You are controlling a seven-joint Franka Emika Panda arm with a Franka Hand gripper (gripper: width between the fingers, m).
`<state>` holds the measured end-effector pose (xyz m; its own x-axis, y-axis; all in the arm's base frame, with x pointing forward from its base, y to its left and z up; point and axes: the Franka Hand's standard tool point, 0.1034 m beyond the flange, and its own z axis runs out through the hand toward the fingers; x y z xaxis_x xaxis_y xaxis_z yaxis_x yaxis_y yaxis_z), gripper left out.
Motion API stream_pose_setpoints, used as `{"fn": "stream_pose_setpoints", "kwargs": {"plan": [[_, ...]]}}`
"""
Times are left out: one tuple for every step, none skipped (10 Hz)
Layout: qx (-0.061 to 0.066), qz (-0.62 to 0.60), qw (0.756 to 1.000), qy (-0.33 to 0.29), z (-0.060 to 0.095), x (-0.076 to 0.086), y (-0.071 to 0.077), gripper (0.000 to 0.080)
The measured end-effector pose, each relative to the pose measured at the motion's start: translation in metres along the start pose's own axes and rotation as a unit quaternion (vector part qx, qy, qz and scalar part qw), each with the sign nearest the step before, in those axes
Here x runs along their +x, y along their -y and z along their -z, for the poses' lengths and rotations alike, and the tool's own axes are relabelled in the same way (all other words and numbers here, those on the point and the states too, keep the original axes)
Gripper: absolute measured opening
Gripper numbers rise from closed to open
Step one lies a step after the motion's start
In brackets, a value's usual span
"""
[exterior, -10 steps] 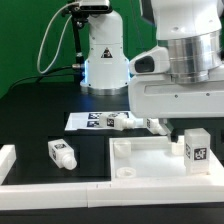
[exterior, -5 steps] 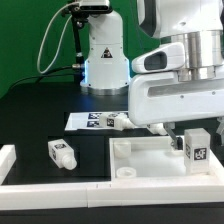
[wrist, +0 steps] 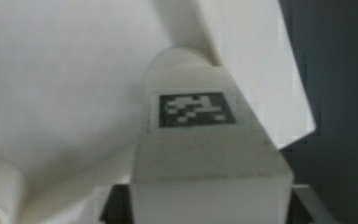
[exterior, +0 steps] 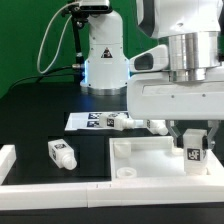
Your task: Assemble one leg
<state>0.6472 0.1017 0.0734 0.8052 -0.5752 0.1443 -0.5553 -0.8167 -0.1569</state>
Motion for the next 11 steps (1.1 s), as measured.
{"fn": "stream_pose_setpoints", "kwargs": {"plan": [[-0.006, -0.088, 0.996, 0.002, 0.0, -0.001, -0.002, 0.0285], [-0.01, -0.186, 0.982, 0.008, 0.0, -0.002, -0.003, 0.0285], [-0.012, -0.3, 0.954, 0.014, 0.001, -0.004, -0.005, 0.0287], [-0.01, -0.38, 0.925, 0.019, 0.001, -0.006, -0.005, 0.0291], [-0.012, -0.402, 0.915, 0.02, 0.001, -0.007, -0.005, 0.0291], [-0.012, -0.404, 0.914, 0.02, 0.001, -0.007, -0.005, 0.0291], [-0.011, -0.389, 0.921, 0.02, 0.001, -0.007, -0.005, 0.0291], [-0.011, -0.385, 0.923, 0.021, 0.0, -0.008, -0.005, 0.0452], [-0.021, -0.294, 0.955, 0.027, 0.001, -0.012, -0.003, 0.0576], [-0.026, -0.193, 0.98, 0.04, 0.002, -0.019, 0.005, 0.0576], [-0.02, -0.104, 0.993, 0.046, 0.002, -0.024, 0.011, 0.0634]]}}
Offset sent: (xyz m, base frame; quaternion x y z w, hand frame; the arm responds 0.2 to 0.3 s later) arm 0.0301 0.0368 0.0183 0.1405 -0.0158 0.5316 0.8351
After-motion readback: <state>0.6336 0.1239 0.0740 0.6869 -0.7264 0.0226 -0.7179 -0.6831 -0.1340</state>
